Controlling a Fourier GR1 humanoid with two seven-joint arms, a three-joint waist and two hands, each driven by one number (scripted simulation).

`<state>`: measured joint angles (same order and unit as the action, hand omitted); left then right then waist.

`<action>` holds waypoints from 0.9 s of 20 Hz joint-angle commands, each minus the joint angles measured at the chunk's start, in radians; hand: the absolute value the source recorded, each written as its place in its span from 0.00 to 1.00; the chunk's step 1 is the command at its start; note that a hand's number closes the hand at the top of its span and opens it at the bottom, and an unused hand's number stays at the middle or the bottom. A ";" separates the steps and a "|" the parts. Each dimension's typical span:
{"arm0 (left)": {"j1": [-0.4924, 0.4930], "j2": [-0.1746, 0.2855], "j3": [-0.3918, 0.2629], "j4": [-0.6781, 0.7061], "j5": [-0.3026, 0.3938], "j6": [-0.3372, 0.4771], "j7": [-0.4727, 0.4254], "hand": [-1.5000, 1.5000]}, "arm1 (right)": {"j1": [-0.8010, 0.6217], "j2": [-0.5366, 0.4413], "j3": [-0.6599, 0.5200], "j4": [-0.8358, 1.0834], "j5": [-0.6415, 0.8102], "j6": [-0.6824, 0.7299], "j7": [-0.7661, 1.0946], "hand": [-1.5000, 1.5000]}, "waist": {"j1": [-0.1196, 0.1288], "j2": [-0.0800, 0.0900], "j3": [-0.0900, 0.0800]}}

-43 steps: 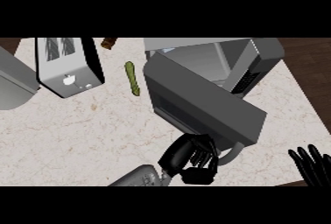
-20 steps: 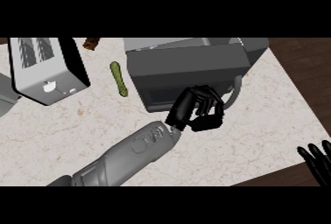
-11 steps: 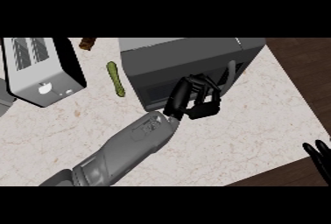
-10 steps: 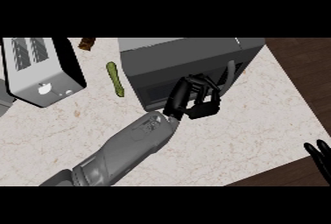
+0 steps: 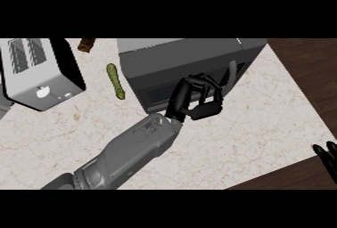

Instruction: Pick up the milk, place it into the microwave and close the microwave

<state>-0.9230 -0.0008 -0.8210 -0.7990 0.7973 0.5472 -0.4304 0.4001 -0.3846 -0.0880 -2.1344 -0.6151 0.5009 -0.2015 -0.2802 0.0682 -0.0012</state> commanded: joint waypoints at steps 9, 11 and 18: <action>-0.052 0.001 0.045 0.102 0.076 0.029 -0.083 1.00 | -0.014 -0.035 0.026 -0.042 -0.056 0.046 0.023 0.00 | -0.022 0.022 0.000; -0.054 0.001 0.045 0.107 0.084 0.034 -0.093 1.00 | -0.015 -0.053 0.023 -0.062 -0.058 0.050 0.036 0.00 | -0.024 0.019 -0.002; -0.047 0.001 0.035 0.117 0.109 0.044 -0.138 1.00 | -0.012 -0.063 0.032 -0.068 -0.081 0.059 0.048 0.00 | -0.031 0.028 -0.001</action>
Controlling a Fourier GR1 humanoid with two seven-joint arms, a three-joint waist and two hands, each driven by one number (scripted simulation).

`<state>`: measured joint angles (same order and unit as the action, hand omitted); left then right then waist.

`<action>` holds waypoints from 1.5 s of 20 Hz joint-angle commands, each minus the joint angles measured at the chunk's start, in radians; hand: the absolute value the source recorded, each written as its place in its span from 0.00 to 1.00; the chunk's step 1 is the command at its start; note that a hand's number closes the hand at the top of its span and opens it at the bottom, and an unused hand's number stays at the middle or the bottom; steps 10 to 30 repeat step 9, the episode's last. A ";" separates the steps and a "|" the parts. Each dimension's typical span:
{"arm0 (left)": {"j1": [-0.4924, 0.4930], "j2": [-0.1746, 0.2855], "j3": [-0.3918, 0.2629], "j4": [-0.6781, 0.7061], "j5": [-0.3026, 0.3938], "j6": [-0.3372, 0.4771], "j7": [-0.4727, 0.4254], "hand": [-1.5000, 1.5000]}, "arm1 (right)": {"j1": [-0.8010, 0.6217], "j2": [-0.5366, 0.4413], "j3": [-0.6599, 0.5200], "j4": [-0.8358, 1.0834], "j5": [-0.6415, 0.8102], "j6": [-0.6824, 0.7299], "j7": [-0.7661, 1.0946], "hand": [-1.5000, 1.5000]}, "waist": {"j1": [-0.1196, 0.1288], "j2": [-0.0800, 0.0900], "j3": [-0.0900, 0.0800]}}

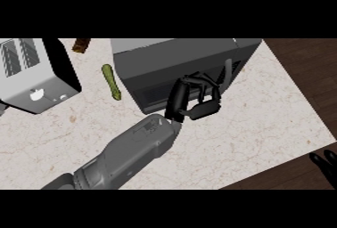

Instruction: Pick up the milk, place it into the microwave and close the microwave

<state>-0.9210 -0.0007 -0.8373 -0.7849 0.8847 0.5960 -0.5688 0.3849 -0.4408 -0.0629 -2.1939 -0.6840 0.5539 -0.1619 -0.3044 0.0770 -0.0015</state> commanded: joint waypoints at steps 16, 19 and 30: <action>-0.052 0.001 0.036 0.114 0.059 0.006 -0.031 1.00 | 0.001 -0.028 -0.005 -0.019 -0.036 -0.001 0.030 0.00 | -0.011 0.020 0.000; -0.052 0.001 0.036 0.114 0.059 0.006 -0.031 1.00 | 0.001 -0.028 -0.005 -0.019 -0.036 -0.001 0.030 0.00 | -0.011 0.020 0.000; -0.052 0.001 0.036 0.114 0.059 0.006 -0.031 1.00 | 0.001 -0.028 -0.005 -0.019 -0.036 -0.001 0.030 0.00 | -0.011 0.020 0.000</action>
